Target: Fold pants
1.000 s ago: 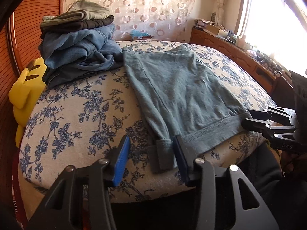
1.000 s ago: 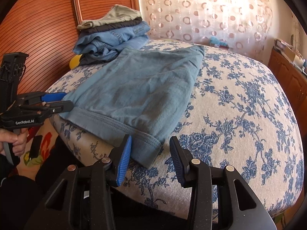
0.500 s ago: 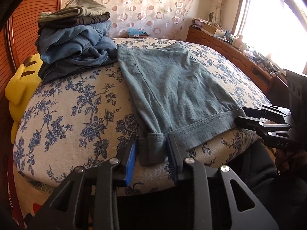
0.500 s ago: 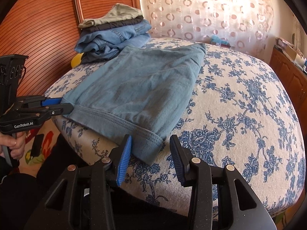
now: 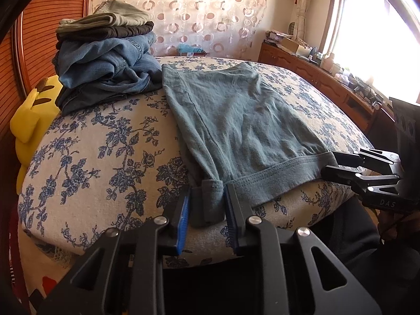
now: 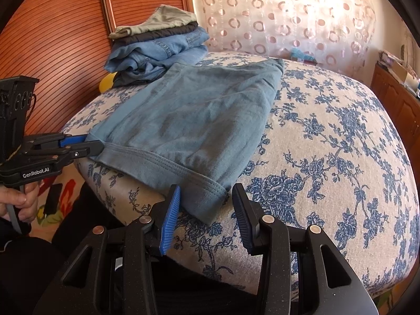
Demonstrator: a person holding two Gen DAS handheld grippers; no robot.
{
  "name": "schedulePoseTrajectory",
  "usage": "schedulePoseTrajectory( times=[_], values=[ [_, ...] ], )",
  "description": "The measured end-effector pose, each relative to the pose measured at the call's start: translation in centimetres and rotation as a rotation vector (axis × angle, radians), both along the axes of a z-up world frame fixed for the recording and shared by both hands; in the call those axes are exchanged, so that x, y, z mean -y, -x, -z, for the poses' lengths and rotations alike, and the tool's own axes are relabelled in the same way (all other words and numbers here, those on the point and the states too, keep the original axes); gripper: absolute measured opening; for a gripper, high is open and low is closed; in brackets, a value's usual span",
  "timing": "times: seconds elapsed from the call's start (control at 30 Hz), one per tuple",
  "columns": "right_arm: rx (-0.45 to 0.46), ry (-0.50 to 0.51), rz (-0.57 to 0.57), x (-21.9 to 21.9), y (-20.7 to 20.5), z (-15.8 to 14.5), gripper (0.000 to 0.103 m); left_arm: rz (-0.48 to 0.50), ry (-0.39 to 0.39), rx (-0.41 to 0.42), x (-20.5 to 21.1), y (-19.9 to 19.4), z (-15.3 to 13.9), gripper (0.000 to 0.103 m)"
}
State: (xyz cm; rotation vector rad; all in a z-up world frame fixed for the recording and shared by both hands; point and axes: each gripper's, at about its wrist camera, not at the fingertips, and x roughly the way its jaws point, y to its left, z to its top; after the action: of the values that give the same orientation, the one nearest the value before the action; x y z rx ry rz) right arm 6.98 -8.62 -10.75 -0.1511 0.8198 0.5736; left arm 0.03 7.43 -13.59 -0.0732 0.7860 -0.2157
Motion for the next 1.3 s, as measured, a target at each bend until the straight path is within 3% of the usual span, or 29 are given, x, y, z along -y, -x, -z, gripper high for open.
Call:
schedulePoseTrajectory(
  times=[0.17, 0.3, 0.4, 0.47, 0.57, 0.8, 1.03, 1.3],
  values=[
    [0.002, 0.008, -0.014, -0.4, 0.5, 0.0, 0.04, 0.0, -0.001, 0.003, 0.0, 0.1, -0.1, 0.016],
    [0.0, 0.0, -0.008, -0.1, 0.4, 0.0, 0.03, -0.004, 0.003, 0.003, 0.0, 0.1, -0.1, 0.016],
    [-0.003, -0.008, -0.007, 0.1, 0.3, 0.0, 0.027, -0.002, -0.021, 0.007, 0.2, 0.3, -0.1, 0.018],
    [-0.003, -0.009, -0.008, 0.1, 0.3, 0.0, 0.025, -0.008, -0.038, 0.006, 0.2, 0.4, 0.0, 0.026],
    [-0.006, -0.018, -0.009, 0.1, 0.3, -0.1, 0.019, -0.007, 0.017, -0.011, -0.7, 0.5, 0.2, 0.029],
    [-0.012, -0.037, -0.009, 0.3, 0.3, -0.3, 0.016, -0.006, -0.014, -0.008, -0.2, 0.9, 0.2, 0.029],
    [-0.012, -0.04, -0.012, 0.4, 0.4, -0.3, 0.015, 0.013, 0.033, -0.009, -0.1, 0.9, -0.1, 0.006],
    [0.006, -0.078, -0.04, 0.5, 0.2, -2.0, 0.007, 0.018, 0.067, 0.034, -0.3, 1.2, -2.1, 0.005]
  ],
)
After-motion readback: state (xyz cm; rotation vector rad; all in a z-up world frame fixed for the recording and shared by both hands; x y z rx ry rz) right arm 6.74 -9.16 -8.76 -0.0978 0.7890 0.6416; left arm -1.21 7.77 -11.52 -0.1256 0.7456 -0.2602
